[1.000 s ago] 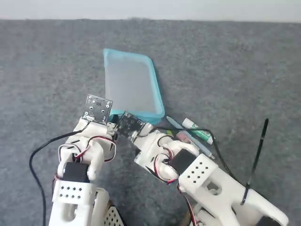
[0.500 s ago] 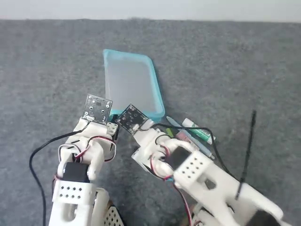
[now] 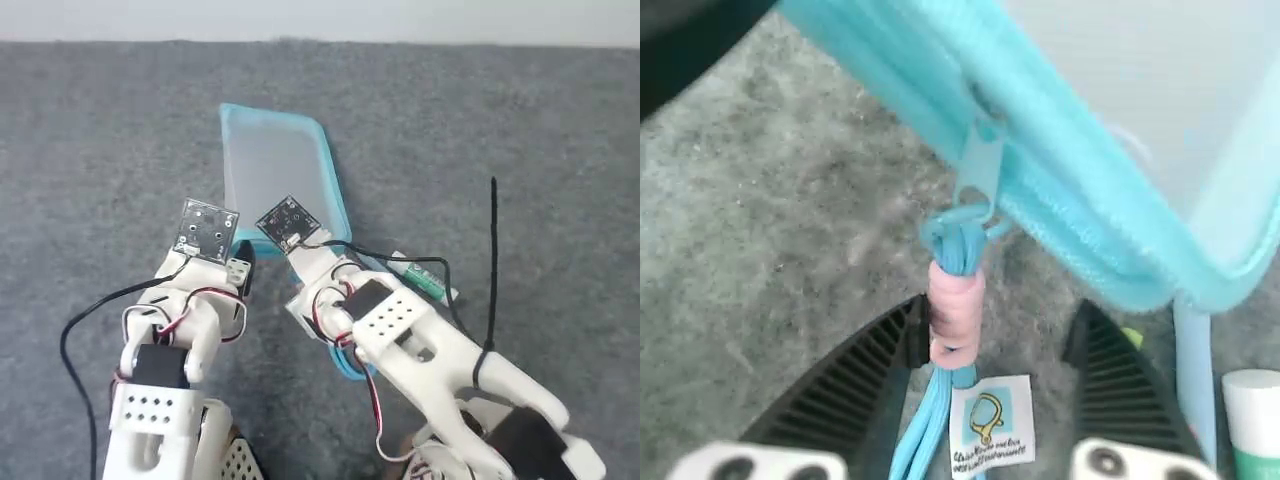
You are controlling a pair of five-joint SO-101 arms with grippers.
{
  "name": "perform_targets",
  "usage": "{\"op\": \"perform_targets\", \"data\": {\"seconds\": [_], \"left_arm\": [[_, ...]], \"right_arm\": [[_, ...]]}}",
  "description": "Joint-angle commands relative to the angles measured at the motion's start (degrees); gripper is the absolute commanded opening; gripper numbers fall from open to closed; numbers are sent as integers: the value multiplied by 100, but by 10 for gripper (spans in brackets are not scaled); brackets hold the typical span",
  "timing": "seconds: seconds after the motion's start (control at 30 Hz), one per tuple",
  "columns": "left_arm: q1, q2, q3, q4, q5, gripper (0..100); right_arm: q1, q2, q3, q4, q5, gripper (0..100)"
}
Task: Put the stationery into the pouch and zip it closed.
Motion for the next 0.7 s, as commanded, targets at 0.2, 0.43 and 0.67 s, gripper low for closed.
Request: {"op": "perform_targets", "data": {"seconds": [0.2, 0.43, 0.67], "left_arm": [[26, -141, -444, 9, 167, 120], [26, -141, -444, 9, 167, 120], [26, -141, -435, 9, 167, 120]], "right_arm": [[101, -110, -352, -242, -44, 24], [101, -145, -343, -180, -70, 98], [101, -110, -369, -198, -70, 272]]}}
